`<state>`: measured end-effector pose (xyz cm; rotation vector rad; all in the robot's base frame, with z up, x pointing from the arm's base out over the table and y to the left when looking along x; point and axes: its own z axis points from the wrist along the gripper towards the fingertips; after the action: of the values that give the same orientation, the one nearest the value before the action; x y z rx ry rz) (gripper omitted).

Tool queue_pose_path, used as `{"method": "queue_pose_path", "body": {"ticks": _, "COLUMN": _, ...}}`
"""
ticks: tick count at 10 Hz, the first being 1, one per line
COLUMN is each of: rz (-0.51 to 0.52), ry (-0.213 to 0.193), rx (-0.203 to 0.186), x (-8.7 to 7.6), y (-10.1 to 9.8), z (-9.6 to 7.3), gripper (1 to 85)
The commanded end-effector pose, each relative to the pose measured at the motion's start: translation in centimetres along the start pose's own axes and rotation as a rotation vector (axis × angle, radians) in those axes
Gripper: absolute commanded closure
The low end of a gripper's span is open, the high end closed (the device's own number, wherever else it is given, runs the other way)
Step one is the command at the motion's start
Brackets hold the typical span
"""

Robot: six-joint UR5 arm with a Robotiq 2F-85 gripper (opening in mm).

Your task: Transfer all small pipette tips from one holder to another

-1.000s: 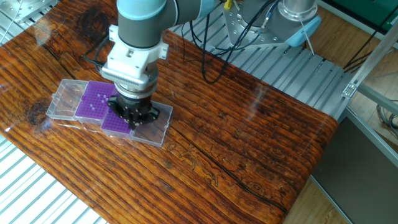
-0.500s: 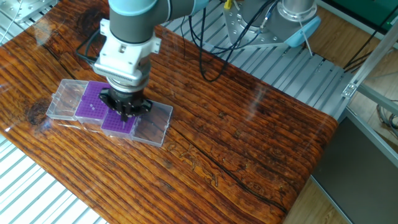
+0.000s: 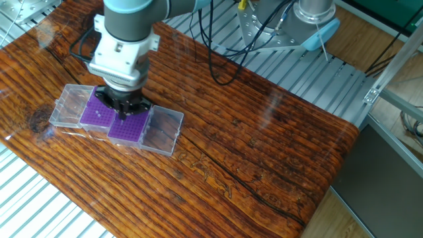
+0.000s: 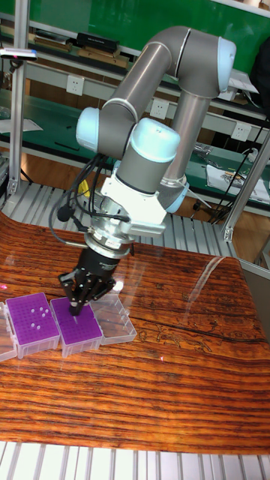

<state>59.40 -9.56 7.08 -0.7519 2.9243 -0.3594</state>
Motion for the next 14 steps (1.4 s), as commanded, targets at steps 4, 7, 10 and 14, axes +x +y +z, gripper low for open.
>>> {"method": "queue_pose_path", "body": {"ticks": 4, "rz": -0.013, "ry": 0.080, "rx": 0.025, "x": 2.6, "y": -2.3, "z": 0.7, "gripper": 84.7}}
{"method": "queue_pose_path", "body": {"ticks": 7, "rz": -0.006, "ry": 0.115, "rx": 0.029, "x": 3.4, "y": -2.3, "z": 0.6, "gripper": 84.7}}
{"method": "queue_pose_path", "body": {"ticks": 10, "rz": -0.016, "ry": 0.140, "rx": 0.046, "x": 4.0, "y": -2.8, "z": 0.8, "gripper": 84.7}}
{"method": "queue_pose_path", "body": {"ticks": 14, "rz": -0.036, "ry": 0.188, "rx": 0.061, "x": 5.1, "y": -3.6, "z": 1.1, "gripper": 84.3}}
